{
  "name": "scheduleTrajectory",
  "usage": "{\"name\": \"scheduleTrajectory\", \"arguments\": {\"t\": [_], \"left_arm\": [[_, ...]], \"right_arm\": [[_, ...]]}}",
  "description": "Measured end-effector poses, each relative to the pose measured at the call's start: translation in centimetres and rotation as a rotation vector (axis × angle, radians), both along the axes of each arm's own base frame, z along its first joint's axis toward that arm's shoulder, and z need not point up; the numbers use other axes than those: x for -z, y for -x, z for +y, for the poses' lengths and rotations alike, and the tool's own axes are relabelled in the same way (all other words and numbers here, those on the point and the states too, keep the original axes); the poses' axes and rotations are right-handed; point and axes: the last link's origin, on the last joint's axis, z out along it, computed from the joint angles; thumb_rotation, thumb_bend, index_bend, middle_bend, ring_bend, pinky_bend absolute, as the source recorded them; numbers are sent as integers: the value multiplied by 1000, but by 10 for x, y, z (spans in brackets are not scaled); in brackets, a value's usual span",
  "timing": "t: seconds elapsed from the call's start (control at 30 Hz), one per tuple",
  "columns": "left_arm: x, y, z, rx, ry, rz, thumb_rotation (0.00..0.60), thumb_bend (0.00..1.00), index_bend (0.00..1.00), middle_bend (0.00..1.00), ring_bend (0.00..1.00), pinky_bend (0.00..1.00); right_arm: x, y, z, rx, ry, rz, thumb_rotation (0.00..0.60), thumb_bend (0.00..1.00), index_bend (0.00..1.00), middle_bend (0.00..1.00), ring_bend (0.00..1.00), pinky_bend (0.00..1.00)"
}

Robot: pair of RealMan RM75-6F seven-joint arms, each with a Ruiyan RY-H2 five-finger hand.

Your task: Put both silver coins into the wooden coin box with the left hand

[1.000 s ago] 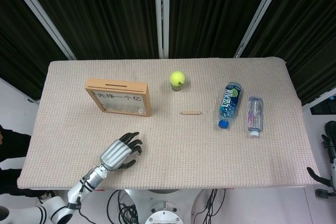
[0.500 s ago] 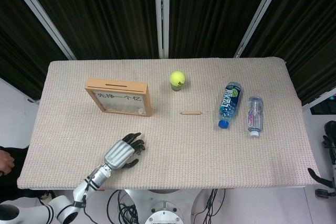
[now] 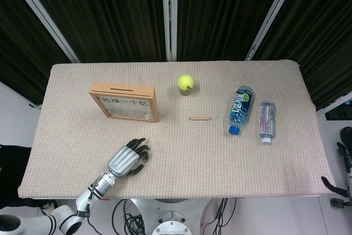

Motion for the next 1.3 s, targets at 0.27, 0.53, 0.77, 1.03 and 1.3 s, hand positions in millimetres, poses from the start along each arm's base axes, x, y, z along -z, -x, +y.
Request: {"name": "scheduleTrajectory", "arguments": {"t": [0.27,0.53,0.77,1.03,1.3], "left_arm": [[0,2,1,3,-6,11,600,269,413,232,69,166],[2,2,0,4,5,14,600,269,402,232,69,166],[4,1,1,9,10,17,600,270,395,230,69,165],[7,-2,3,17,19,24,600,270,390,229,69,165],[9,-3,5,22,15,29,600,270,393,229,69,165]], "right_arm": [[-1,1,1,5,3,-4,600,142,0,0,0,0],[-1,3,3,10,4,-4,600,143,0,0,0,0],[-1,4,2,11,4,-3,600,145,0,0,0,0],[0,5,2,14,1,-4,600,146,0,0,0,0],[-1,6,2,15,2,-6,600,146,0,0,0,0]]}}
